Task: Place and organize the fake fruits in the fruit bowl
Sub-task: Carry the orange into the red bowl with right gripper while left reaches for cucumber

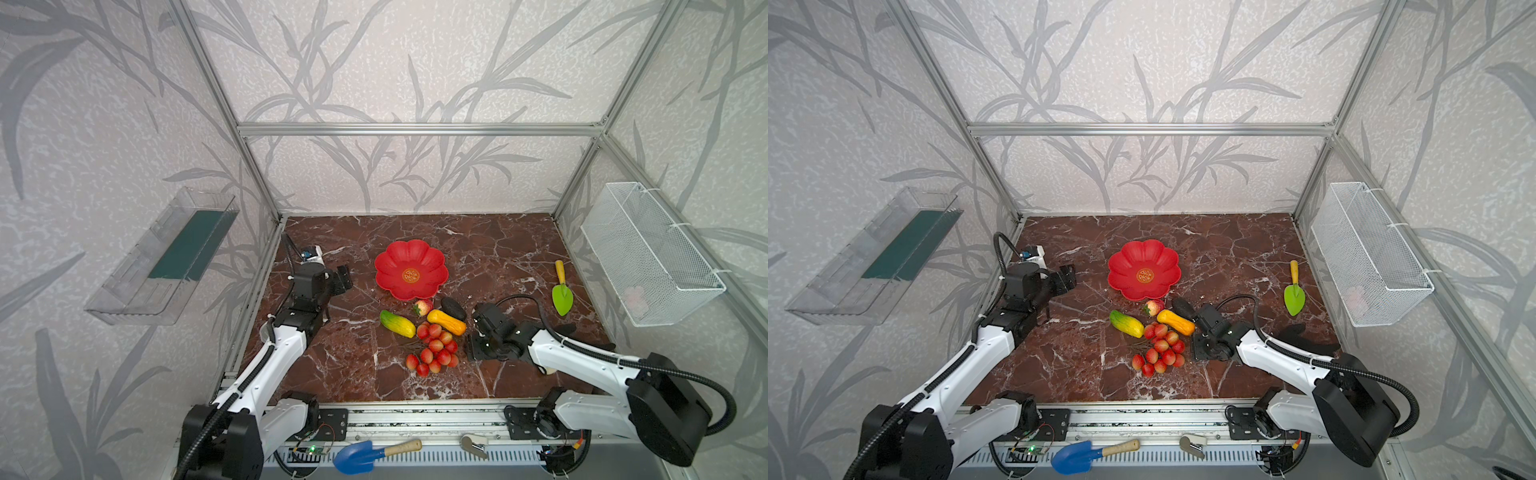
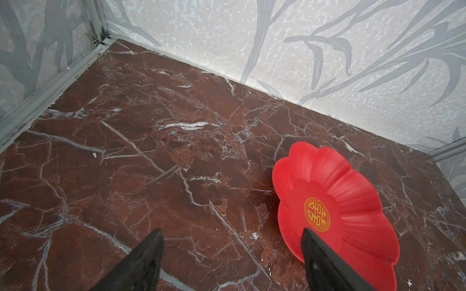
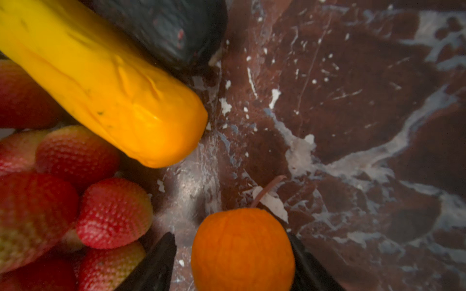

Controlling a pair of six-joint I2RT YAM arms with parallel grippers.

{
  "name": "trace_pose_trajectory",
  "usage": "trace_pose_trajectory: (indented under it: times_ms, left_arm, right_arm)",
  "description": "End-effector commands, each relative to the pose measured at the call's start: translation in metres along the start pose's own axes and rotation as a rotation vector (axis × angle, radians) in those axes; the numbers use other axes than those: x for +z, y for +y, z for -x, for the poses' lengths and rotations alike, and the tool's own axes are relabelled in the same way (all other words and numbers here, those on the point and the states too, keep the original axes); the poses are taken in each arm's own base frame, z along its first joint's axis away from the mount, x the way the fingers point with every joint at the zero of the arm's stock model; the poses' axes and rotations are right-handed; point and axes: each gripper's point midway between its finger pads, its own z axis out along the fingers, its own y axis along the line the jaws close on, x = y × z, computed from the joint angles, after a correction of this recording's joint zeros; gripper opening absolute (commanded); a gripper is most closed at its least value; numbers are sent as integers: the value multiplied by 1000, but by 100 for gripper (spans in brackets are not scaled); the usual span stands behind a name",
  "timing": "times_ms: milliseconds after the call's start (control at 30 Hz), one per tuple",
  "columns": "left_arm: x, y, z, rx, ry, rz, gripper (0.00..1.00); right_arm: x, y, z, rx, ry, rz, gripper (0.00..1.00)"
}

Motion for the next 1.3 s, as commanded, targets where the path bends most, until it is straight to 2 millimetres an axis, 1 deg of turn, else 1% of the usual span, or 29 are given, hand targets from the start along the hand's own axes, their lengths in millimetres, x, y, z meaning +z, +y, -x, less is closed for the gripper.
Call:
trace_pose_trajectory:
  times_ms: [0, 67, 133, 167, 233, 300, 367, 433, 500, 567, 633, 733, 767, 900, 1000, 1067, 1133, 1200, 1267]
  left_arm:
    - [-4, -3, 1, -16, -5, -13, 86]
    - [-4, -3, 0, -18, 1, -13, 86]
    - [-4, -3, -2, -19, 11, -14, 85]
    - [-4, -2, -3, -21, 15, -13, 85]
    - [-5, -3, -6, -24, 19, -22, 85]
    - [-7, -4, -9, -30, 20, -35, 85]
    - [-8, -5, -13, -36, 26, -48, 86]
    - [-10, -4, -18, -36, 46, -50, 85]
    - [-13, -4, -25, -46, 69, -55, 85]
    - [-15, -7, -33, -70, 87, -84, 85]
    - [-18, -9, -42, -95, 107, -109, 85]
    - [-23, -14, -58, -116, 147, -147, 85]
    - [-25, -15, -63, -118, 162, -153, 85]
    - [-30, -18, -84, -104, 216, -166, 85]
    - [-30, -20, -102, -97, 275, -168, 85]
    - [-30, -24, -115, -98, 316, -178, 85]
    - [-31, -30, -125, -94, 342, -183, 85]
    - [-32, -35, -134, -97, 362, -182, 85]
    - [-32, -41, -141, -107, 372, -186, 84]
  right_arm:
    - [4, 1, 6, -11, -26, -7, 57]
    - [3, -1, 8, -24, -36, -18, 48]
    - [-6, -5, 15, -49, -68, -49, 44]
    - [-13, -7, 21, -68, -93, -67, 44]
    - [-31, -9, 42, -116, -180, -110, 44]
    - [-51, -6, 67, -160, -282, -129, 43]
    - [-71, 11, 98, -195, -385, -95, 42]
    - [-82, 35, 126, -224, -454, -37, 42]
    - [-84, 64, 153, -251, -498, 34, 41]
    - [-76, 96, 177, -287, -509, 113, 41]
    - [-67, 120, 198, -317, -513, 165, 41]
    - [-43, 145, 224, -365, -493, 189, 41]
    - [-27, 149, 229, -378, -463, 188, 41]
    - [12, 156, 249, -387, -404, 194, 41]
    - [40, 151, 261, -384, -378, 163, 42]
    - [58, 149, 263, -383, -342, 157, 42]
    - [73, 147, 265, -388, -320, 150, 44]
    - [83, 143, 265, -388, -300, 134, 51]
    - [88, 141, 267, -378, -292, 138, 66]
